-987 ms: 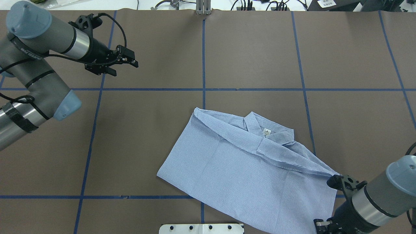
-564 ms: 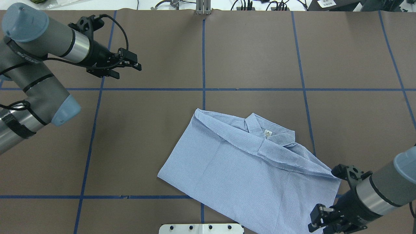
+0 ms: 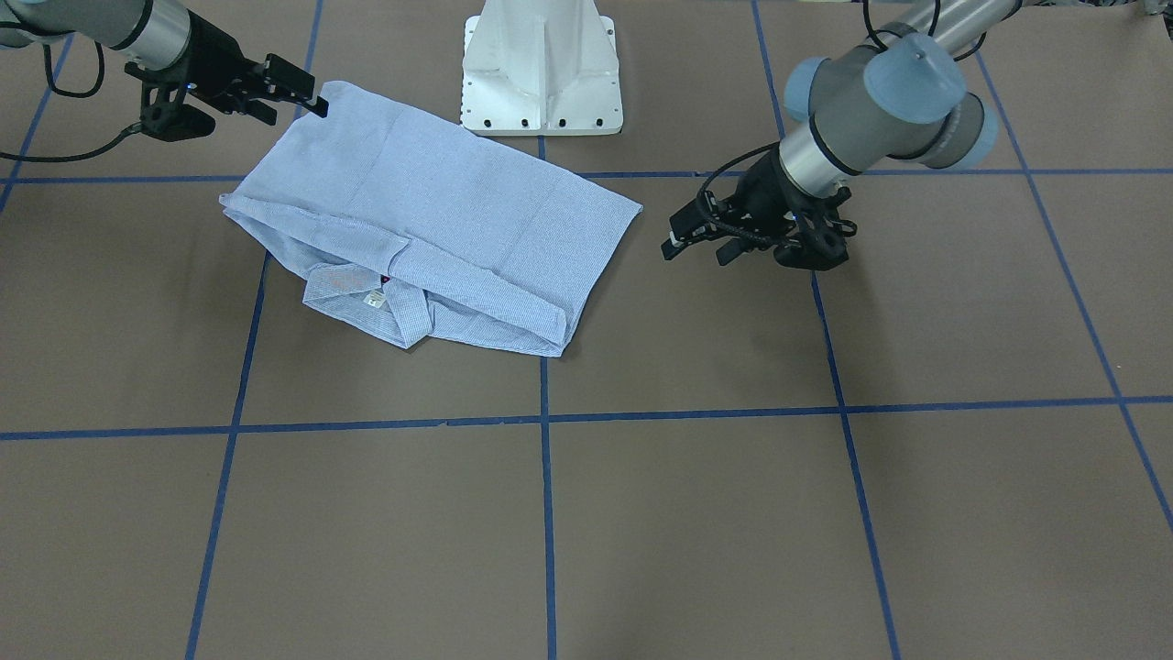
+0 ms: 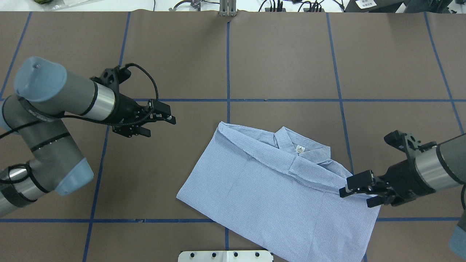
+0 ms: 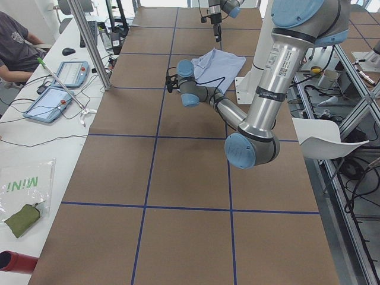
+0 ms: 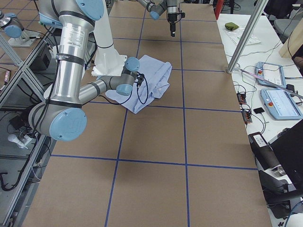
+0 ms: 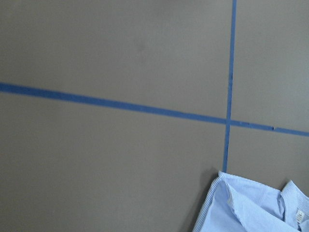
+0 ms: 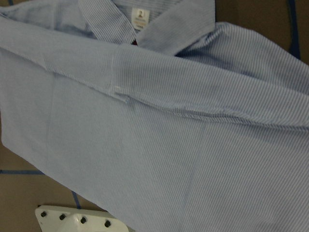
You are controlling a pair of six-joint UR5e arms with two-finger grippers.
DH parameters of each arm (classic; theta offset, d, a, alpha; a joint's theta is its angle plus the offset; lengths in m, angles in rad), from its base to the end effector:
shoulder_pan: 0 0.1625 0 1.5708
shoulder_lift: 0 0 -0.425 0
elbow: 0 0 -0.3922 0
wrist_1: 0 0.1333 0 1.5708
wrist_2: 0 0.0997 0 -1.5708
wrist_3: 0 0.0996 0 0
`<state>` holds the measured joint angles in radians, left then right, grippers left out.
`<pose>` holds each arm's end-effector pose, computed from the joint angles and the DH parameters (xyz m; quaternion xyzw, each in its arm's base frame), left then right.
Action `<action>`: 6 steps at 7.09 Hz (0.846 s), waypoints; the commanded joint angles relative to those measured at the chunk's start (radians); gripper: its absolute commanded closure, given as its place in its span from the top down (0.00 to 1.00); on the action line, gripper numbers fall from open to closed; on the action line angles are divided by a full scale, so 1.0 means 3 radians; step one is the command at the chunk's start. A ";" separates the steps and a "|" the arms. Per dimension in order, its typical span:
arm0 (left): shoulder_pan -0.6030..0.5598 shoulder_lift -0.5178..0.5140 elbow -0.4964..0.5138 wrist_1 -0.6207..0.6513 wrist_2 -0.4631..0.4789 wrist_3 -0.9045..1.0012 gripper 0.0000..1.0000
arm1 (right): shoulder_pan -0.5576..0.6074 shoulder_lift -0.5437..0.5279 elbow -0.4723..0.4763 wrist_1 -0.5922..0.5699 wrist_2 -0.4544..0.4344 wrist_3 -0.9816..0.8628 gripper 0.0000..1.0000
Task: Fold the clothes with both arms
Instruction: 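Release the shirt with the right gripper while the left gripper moves to its corner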
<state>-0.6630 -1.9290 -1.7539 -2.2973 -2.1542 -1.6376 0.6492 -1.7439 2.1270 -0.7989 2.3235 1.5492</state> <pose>0.4201 -0.4275 0.2881 -0.0549 0.6103 -0.1163 0.7817 -0.2771 -0.2922 0.3727 -0.1237 -0.5808 0.0497 0.8031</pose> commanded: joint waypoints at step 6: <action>0.0998 0.0018 -0.0014 0.0428 0.0733 -0.1015 0.90 | 0.0408 0.0265 -0.0013 -0.0022 -0.0039 -0.0071 1.00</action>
<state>-0.3808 -1.9270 -1.7648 -2.1760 -1.9405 -1.9373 0.7753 -1.6698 2.1232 -0.8035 2.3123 1.5266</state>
